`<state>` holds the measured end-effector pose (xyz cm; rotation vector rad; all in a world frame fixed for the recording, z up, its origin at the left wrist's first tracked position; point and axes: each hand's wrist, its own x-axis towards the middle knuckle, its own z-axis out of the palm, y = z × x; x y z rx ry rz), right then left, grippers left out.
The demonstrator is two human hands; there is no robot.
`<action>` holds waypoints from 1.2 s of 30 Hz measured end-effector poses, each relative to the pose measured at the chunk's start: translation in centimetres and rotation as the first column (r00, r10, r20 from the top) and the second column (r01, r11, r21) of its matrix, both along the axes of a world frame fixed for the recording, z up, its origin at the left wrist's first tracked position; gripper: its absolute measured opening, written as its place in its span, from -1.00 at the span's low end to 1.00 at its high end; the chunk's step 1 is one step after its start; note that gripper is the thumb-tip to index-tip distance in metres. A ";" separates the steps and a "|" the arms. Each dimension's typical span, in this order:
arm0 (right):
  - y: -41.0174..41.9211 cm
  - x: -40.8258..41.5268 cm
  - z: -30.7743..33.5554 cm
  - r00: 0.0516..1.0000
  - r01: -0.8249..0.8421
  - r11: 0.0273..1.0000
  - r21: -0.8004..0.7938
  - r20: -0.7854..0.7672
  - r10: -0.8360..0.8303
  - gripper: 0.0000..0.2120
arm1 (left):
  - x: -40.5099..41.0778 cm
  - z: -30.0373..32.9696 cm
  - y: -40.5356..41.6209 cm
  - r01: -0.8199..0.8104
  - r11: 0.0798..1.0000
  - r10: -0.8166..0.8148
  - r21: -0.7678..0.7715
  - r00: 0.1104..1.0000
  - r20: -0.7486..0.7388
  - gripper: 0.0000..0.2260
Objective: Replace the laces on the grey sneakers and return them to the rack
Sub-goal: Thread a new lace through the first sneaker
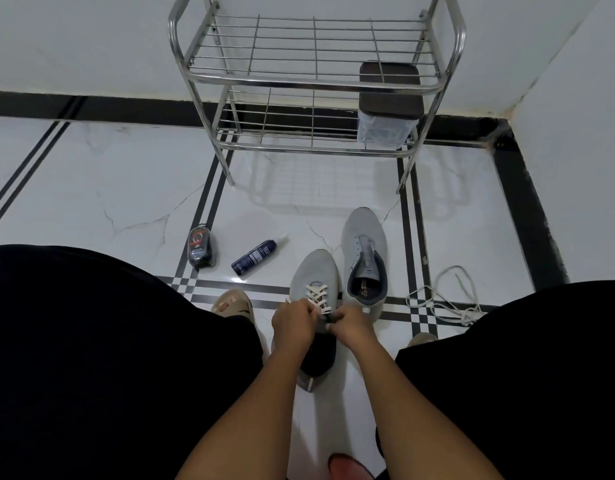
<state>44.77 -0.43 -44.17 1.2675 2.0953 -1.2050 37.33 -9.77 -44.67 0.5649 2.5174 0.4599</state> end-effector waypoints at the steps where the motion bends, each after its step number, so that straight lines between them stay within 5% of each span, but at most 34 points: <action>1: 0.0 0.2 -0.5 0.999 0.029 0.999 0.015 -0.014 -0.029 -0.91 | 0.1 0.0 0.0 0.058 0.998 -0.060 -0.031 0.995 -0.080 -0.81; 4: 0.3 0.4 -1.3 0.991 0.133 0.990 -0.036 -0.025 -0.134 -0.77 | 0.4 -0.2 0.2 0.178 0.979 -0.196 -0.103 0.960 -0.199 -0.79; 8: 0.6 0.5 -2.3 0.974 0.219 0.969 -0.113 -0.032 -0.224 -0.78 | 1.0 -0.8 0.5 0.255 0.955 -0.281 -0.152 0.943 -0.180 -0.77; 22: 0.5 0.4 -1.1 0.925 0.362 0.896 -0.259 -0.024 -0.380 -0.74 | 1.6 -1.3 1.0 0.218 0.969 -0.234 -0.113 0.960 -0.154 -0.78; 24: 0.5 0.6 -0.7 0.862 0.473 0.806 -0.356 -0.002 -0.506 -0.75 | 1.6 -1.4 1.1 0.238 0.965 -0.252 -0.107 0.956 -0.150 -0.79; 27: 0.4 1.0 -0.2 0.686 0.644 0.540 -0.542 0.097 -0.721 -0.79 | 1.7 -0.9 1.3 0.254 0.962 -0.265 -0.099 0.955 -0.133 -0.81; 30: 0.2 1.1 -0.4 0.623 0.676 0.463 -0.574 0.109 -0.775 -0.72 | 1.8 -1.0 0.8 0.228 0.971 -0.236 -0.067 0.960 -0.149 -0.83; 34: -0.1 1.0 0.3 0.498 0.747 0.341 -0.571 0.139 -0.856 -0.74 | 2.5 -0.5 -1.2 -0.063 0.998 0.059 -0.014 0.977 -0.203 -0.65; 36: -0.1 0.8 0.0 0.457 0.774 0.295 -0.560 0.171 -0.873 -0.73 | 3.0 -0.3 -2.4 -0.201 0.974 0.194 -0.099 0.978 -0.078 -0.60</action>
